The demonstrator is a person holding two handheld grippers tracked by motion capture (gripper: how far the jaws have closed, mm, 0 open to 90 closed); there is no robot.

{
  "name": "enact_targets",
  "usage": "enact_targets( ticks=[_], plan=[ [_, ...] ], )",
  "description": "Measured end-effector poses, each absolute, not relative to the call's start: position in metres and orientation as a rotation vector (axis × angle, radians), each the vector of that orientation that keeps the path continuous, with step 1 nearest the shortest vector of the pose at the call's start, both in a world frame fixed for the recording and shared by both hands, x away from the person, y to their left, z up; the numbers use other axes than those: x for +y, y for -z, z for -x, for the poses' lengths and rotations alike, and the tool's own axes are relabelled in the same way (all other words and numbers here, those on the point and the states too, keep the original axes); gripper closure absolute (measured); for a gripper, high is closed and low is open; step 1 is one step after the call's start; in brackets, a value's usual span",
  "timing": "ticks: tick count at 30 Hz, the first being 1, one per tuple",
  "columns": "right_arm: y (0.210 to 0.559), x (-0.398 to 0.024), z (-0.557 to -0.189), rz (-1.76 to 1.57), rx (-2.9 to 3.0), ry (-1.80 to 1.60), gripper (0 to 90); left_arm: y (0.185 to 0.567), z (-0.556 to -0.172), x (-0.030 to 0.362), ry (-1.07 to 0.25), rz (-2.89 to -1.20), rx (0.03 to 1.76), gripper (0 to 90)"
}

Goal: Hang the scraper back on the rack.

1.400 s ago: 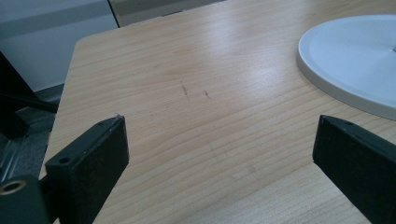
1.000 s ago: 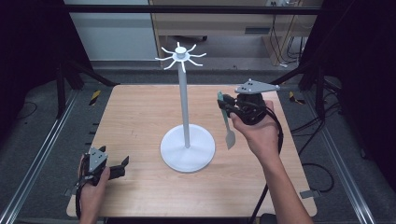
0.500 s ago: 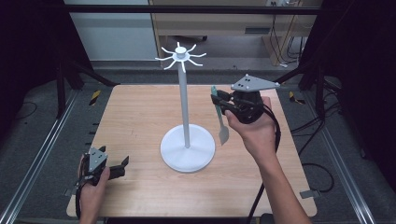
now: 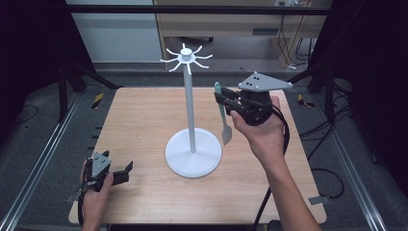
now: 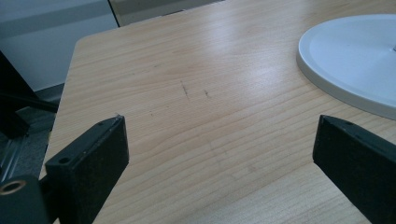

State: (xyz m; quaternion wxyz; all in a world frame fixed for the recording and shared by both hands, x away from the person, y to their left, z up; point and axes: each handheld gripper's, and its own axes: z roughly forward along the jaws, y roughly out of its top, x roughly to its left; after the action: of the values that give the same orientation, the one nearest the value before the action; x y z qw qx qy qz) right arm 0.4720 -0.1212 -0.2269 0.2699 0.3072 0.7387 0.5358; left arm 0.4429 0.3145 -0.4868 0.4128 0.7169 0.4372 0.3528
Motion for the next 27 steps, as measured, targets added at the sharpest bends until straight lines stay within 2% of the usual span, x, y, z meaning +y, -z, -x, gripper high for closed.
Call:
enact_targets(
  ticks=[27],
  plan=[
    [0.196,-0.114,-0.465,-0.757,1.927,-1.505,74.4,0.487,-0.443,0.314,-0.887,-1.807,1.096,3.1]
  ],
)
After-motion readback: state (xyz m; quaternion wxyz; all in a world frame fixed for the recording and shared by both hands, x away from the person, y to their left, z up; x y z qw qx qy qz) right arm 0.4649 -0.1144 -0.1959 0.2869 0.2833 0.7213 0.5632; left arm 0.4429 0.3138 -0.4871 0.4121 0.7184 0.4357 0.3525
